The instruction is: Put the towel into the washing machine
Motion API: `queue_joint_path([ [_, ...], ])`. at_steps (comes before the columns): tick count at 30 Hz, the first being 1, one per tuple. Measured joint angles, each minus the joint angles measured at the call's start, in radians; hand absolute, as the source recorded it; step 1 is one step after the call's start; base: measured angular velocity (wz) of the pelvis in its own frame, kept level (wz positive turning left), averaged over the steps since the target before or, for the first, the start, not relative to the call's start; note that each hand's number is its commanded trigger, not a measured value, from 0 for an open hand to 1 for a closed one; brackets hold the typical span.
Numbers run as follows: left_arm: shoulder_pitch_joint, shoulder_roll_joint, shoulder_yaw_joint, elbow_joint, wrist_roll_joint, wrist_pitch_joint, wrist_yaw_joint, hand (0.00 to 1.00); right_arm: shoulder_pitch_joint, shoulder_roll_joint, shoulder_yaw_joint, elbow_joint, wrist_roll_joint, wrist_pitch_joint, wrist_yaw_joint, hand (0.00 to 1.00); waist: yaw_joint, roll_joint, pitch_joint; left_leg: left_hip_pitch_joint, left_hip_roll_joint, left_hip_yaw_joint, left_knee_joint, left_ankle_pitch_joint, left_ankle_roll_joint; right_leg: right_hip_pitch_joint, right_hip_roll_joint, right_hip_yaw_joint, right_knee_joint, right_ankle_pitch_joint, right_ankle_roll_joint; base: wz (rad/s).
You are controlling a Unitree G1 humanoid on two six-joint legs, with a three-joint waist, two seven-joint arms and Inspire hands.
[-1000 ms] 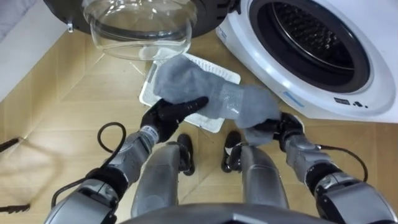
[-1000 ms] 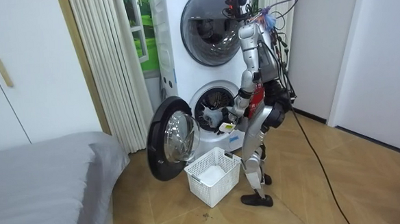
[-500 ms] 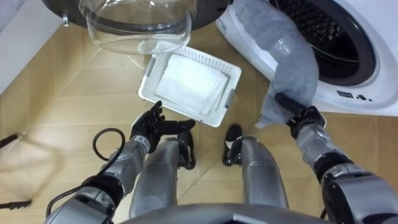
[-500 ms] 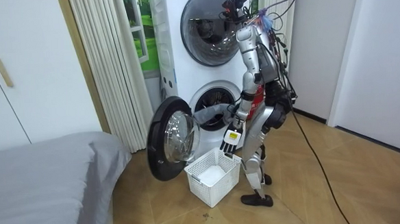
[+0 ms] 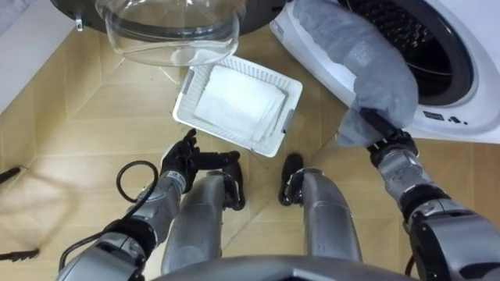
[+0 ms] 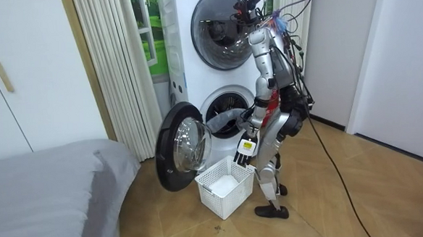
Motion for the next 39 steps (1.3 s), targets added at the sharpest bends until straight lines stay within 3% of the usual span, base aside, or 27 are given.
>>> queue_joint_path([
  [7, 0.0, -0.001, 0.021, 0.003, 0.0, 0.001, -0.001, 0.0, 0.0, 0.0, -0.004, 0.0, 0.066, 0.0, -0.016, 1.0, 0.0, -0.007, 0.0004, 0.0, 0.001, -0.001, 0.005, 0.001, 0.001, -0.001, -0.001, 0.004, 0.012, 0.0, 0.0, 0.0],
  [13, 0.002, -0.002, 0.033, 0.001, 0.0, 0.015, -0.001, 0.0, -0.028, 0.0, -0.079, -0.004, 0.169, 0.0, -0.086, 1.0, -0.005, -0.011, -0.0007, -0.022, 0.002, 0.007, 0.003, 0.004, 0.006, -0.028, 0.001, 0.01, 0.014, 0.008, -0.001, -0.01],
  [16, 0.0, 0.0, 0.04, 0.001, 0.0, 0.015, 0.007, 0.0, -0.044, -0.001, -0.12, -0.01, 0.25, -0.012, -0.127, 1.0, -0.005, -0.01, -0.001, -0.023, 0.003, 0.009, 0.002, 0.004, 0.006, -0.031, 0.0, 0.01, 0.013, 0.008, -0.001, -0.01],
  [29, -0.019, -0.009, 0.054, 0.0, 0.001, 0.011, 0.035, 0.0, -0.069, 0.023, -0.149, -0.041, 0.413, -0.039, -0.212, 1.0, -0.004, -0.011, -0.0014, -0.018, 0.005, 0.022, 0.012, 0.006, 0.009, -0.026, -0.003, 0.013, 0.022, 0.008, 0.0, 0.0],
  [39, -0.028, -0.014, 0.054, -0.001, 0.002, 0.011, 0.048, 0.0, -0.067, 0.031, -0.149, -0.04, 0.416, -0.059, -0.206, 1.0, -0.009, -0.012, -0.0016, -0.025, 0.006, 0.018, 0.015, 0.007, 0.012, -0.023, -0.009, -0.003, 0.02, 0.01, 0.0, 0.03],
])
